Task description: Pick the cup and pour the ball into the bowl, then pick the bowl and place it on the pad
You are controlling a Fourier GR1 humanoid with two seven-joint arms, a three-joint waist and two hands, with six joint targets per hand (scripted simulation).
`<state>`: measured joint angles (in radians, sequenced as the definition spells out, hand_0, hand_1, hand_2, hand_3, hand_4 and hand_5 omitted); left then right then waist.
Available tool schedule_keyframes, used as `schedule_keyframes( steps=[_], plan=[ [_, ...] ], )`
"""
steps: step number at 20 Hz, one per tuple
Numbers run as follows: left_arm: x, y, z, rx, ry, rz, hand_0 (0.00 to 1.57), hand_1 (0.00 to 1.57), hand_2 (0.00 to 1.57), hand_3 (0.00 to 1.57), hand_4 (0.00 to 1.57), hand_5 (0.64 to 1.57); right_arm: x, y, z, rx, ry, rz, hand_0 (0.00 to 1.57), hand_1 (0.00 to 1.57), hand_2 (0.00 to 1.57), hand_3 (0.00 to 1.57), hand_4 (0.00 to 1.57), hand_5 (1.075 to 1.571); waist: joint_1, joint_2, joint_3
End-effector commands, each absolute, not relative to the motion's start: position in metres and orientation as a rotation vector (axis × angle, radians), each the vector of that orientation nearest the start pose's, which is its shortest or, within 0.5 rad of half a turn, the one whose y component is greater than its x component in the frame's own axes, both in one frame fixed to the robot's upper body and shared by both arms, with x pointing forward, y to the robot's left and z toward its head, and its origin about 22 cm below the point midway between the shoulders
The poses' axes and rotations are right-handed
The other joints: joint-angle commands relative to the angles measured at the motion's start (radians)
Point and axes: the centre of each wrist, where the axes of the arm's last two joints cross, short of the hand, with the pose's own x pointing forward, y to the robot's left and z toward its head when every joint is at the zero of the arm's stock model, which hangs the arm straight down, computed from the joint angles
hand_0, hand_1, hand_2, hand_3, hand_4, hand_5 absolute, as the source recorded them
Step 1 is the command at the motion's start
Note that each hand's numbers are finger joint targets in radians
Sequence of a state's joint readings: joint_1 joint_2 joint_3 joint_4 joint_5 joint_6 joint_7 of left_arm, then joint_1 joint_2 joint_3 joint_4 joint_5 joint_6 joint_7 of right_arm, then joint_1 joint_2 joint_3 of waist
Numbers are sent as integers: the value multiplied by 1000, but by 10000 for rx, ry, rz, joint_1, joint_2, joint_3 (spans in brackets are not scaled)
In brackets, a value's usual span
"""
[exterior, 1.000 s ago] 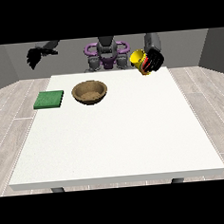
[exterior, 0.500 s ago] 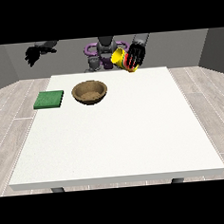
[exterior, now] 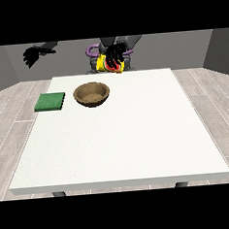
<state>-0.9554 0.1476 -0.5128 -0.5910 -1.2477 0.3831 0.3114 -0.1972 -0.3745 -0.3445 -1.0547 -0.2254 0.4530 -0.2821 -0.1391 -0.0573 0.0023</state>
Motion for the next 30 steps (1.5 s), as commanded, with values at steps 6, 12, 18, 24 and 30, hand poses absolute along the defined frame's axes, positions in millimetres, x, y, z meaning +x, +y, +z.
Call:
schedule_keyframes(
  steps=[6, 12, 18, 24, 30],
  plan=[
    [394, 52, 37, 18036, -12652, -20129, 1520, 1520, 1571, 1571, 1504, 1232, 267, -410, -19, 855, -16202, 248, 0, 0, 0, 0, 0, 1571, 43, -102, -3],
    [388, 51, 29, 18773, -11956, -21923, 1449, 1449, 1571, 1571, 1529, 1137, 271, -412, -13, 317, -16409, 29, 0, 0, 0, 0, 0, 1571, 440, 27, -18],
    [398, 70, 42, 17087, -12401, -20495, 1449, 1449, 1571, 1571, 1535, 1136, 272, -389, -20, 1165, -15052, 250, 0, 0, 0, 0, 0, 1568, 156, -736, -36],
    [397, 81, 59, 12224, -15468, -10491, 1236, 1236, 1543, 1425, 1513, 1196, 255, -406, -33, 44, -15384, -934, 0, 0, 0, 0, 0, 1567, 1551, -225, -137],
    [380, 121, 39, 7970, -15624, -4160, 0, 0, 0, 0, 419, 1561, 277, -377, -25, 743, -16127, -744, 0, 0, 0, 0, 354, 1567, 1321, 1118, -291]
  ],
)
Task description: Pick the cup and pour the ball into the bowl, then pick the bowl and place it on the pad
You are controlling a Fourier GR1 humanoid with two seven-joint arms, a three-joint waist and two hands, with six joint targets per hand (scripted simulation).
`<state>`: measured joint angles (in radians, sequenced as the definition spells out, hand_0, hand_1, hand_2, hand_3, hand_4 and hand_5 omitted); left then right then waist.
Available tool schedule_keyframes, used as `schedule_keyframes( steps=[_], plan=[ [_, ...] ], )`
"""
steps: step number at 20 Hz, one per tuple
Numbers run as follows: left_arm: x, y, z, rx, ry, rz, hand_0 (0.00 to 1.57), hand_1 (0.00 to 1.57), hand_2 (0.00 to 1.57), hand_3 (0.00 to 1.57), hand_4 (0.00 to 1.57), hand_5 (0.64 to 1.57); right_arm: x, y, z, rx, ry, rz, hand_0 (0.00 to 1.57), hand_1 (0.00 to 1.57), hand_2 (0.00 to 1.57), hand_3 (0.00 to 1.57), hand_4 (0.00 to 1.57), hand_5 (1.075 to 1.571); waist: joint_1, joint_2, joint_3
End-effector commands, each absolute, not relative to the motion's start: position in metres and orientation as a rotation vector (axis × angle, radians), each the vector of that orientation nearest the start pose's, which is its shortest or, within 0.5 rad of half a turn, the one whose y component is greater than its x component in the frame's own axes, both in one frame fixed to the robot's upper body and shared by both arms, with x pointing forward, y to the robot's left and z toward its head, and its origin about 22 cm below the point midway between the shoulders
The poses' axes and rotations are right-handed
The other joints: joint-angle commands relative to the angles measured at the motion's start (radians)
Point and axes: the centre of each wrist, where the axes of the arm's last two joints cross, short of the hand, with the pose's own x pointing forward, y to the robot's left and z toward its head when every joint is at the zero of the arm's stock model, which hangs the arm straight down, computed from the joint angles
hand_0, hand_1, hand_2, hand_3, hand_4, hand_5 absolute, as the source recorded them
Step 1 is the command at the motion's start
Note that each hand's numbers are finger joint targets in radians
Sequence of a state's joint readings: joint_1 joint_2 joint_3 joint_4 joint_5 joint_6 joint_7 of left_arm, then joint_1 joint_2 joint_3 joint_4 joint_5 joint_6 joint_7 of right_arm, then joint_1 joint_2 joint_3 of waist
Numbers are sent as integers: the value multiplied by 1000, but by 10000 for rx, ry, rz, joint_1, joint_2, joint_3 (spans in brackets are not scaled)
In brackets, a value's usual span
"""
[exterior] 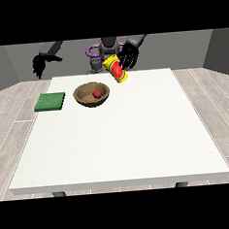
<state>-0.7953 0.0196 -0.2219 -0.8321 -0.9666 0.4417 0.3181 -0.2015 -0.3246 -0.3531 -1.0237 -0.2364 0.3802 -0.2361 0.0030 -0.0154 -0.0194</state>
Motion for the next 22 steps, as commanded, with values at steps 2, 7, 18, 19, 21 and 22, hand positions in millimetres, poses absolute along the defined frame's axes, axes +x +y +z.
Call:
schedule_keyframes(
  steps=[2, 7, 18, 19, 21, 22],
  plan=[
    [374, 127, 42, 6598, -16242, -2968, 0, 0, 0, 0, 0, 1550, 288, -354, -26, 932, -16322, -859, 0, 0, 0, 0, 303, 1568, -60, 941, -33],
    [347, 136, 30, 2897, -17738, -2226, 0, 0, 0, 0, 0, 1564, 305, -309, -27, -19, -16537, -1487, 0, 0, 0, 0, 201, 1571, 760, 1332, 96],
    [335, 182, 17, 1081, -18788, -2518, 0, 0, 0, 0, 0, 1564, 336, -285, -35, -409, -16638, -2770, 0, 0, 0, 0, 285, 1567, 1443, 2032, 198],
    [333, 195, 17, 1002, -18595, -2547, 0, 0, 0, 0, 0, 1565, 331, -274, -47, -235, -16202, -2637, 0, 0, 0, 0, 257, 1567, 1417, 1715, 197],
    [344, 208, 30, 1224, -18418, -2165, 0, 0, 0, 0, 0, 1565, 338, -271, -45, -344, -16179, -2473, 0, 0, 0, 0, 251, 1567, 1135, 1725, 197],
    [339, 202, 37, 1027, -18603, -2582, 0, 0, 0, 0, 0, 1564, 338, -291, -46, -650, -16111, -2682, 0, 0, 0, 0, 244, 1566, 1387, 1680, 199]
  ],
)
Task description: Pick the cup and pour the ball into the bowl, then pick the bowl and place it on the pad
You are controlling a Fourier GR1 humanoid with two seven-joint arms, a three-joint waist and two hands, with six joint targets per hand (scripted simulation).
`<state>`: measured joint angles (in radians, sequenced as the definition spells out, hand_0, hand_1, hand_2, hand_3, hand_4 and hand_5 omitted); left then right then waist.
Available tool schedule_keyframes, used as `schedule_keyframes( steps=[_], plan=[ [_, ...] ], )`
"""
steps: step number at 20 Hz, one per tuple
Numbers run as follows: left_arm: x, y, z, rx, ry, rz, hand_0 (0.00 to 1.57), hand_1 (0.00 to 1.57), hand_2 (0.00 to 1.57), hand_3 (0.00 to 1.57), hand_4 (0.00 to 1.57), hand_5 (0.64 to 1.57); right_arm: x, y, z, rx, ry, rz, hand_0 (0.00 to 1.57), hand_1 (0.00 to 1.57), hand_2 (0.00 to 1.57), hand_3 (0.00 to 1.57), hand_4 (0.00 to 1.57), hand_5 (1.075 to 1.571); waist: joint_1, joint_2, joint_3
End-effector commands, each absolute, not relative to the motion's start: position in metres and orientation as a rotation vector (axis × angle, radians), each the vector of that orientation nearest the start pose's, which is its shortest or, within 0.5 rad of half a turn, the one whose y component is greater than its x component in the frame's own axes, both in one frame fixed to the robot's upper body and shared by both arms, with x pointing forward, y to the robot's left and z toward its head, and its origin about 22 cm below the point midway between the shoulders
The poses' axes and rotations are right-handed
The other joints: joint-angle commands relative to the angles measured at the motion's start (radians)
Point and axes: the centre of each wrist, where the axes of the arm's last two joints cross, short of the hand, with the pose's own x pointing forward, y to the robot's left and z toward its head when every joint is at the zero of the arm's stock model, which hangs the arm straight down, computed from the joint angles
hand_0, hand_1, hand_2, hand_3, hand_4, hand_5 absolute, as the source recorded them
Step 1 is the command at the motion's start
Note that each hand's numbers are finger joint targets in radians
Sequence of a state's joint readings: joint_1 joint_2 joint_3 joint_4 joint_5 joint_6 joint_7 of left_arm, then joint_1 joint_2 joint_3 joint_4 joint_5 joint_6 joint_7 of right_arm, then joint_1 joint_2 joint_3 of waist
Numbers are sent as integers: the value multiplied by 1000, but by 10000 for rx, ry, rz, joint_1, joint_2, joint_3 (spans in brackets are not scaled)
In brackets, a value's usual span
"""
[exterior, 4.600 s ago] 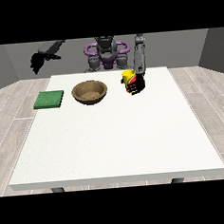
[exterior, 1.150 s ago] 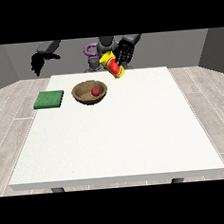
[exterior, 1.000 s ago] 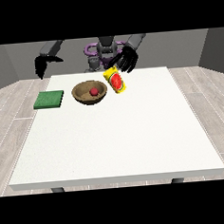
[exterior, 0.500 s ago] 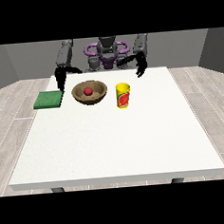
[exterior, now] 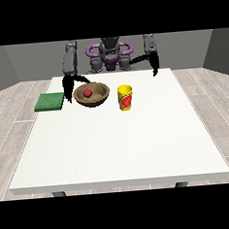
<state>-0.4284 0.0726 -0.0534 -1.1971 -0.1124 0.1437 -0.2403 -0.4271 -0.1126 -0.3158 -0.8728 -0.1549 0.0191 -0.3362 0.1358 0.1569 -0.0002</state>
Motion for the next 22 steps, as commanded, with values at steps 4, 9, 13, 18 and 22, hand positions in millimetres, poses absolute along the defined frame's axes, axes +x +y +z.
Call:
schedule_keyframes(
  steps=[4, 9, 13, 18, 22],
  plan=[
    [338, 216, 44, 1151, -18791, -2638, 0, 0, 0, 0, 0, 1565, 330, -282, -69, -384, -16025, -2546, 0, 0, 0, 0, 201, 1562, -18, 101, 7],
    [318, 204, 31, 941, -18436, -2769, 0, 0, 0, 0, 0, 1566, 332, -275, -78, -473, -15577, -2467, 0, 0, 0, 0, 142, 1564, 193, -190, 7],
    [335, 214, 54, 1019, -19233, -2505, 0, 0, 0, 0, 0, 1565, 339, -240, -82, -154, -15546, -3264, 0, 0, 0, 0, 395, 1570, 282, 585, 9],
    [336, 199, 71, 580, -20079, -2966, 0, 0, 0, 0, 470, 1564, 298, -305, -109, -4255, -13241, -2073, 1571, 1571, 1571, 1088, 850, 1505, 752, 1217, -20],
    [340, 196, 76, 233, -20054, -3202, 0, 0, 0, 0, 655, 1531, 307, -317, -95, -6444, -13261, -662, 1571, 1571, 1571, 1562, 938, 1558, 1187, 1219, -39]
  ],
)
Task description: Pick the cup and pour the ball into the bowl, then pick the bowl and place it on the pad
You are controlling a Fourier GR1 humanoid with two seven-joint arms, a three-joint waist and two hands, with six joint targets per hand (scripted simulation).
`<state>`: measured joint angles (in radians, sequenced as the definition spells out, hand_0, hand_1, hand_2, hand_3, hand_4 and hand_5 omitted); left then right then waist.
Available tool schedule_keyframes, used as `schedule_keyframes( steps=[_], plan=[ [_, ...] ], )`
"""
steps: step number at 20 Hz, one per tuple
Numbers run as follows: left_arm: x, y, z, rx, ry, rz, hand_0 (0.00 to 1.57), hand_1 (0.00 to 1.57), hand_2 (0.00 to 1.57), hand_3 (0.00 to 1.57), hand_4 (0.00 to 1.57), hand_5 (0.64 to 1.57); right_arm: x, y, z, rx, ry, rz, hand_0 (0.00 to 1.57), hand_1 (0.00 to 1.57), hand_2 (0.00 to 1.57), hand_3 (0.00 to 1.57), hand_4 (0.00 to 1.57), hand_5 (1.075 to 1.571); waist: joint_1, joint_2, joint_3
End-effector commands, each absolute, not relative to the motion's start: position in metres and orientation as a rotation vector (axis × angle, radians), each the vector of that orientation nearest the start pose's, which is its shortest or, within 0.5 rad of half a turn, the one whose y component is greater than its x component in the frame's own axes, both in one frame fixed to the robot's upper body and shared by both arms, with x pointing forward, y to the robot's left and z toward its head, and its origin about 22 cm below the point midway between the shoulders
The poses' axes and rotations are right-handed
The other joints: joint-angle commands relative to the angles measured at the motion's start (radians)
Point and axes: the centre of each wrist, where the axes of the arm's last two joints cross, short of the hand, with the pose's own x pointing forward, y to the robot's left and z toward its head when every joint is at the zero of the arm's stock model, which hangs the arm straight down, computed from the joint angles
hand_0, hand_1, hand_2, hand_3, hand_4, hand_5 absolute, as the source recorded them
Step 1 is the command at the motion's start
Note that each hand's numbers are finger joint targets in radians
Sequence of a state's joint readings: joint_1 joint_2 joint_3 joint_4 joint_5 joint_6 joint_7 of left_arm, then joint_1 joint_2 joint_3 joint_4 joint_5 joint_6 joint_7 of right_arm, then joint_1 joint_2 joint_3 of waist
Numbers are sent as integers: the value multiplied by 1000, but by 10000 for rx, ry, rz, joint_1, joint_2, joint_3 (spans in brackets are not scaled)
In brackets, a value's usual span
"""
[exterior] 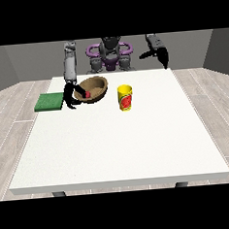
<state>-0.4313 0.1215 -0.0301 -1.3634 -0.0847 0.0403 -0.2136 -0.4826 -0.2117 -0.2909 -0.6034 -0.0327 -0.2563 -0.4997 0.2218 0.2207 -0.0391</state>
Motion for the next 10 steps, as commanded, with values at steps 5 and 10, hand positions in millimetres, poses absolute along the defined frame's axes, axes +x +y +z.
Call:
schedule_keyframes(
  steps=[5, 10],
  plan=[
    [334, 222, 40, 423, -18193, -2690, 0, 0, 0, 0, 934, 1436, 321, -296, -86, -6722, -11526, -441, 1571, 1571, 1571, 1179, 892, 1567, 5, -1418, 351],
    [310, 262, -17, 1477, -16817, -1316, 0, 0, 0, 0, 989, 1419, 348, -268, -57, -6195, -10646, 619, 1571, 1571, 1571, 966, 821, 1564, -1559, -2821, 374]
  ],
)
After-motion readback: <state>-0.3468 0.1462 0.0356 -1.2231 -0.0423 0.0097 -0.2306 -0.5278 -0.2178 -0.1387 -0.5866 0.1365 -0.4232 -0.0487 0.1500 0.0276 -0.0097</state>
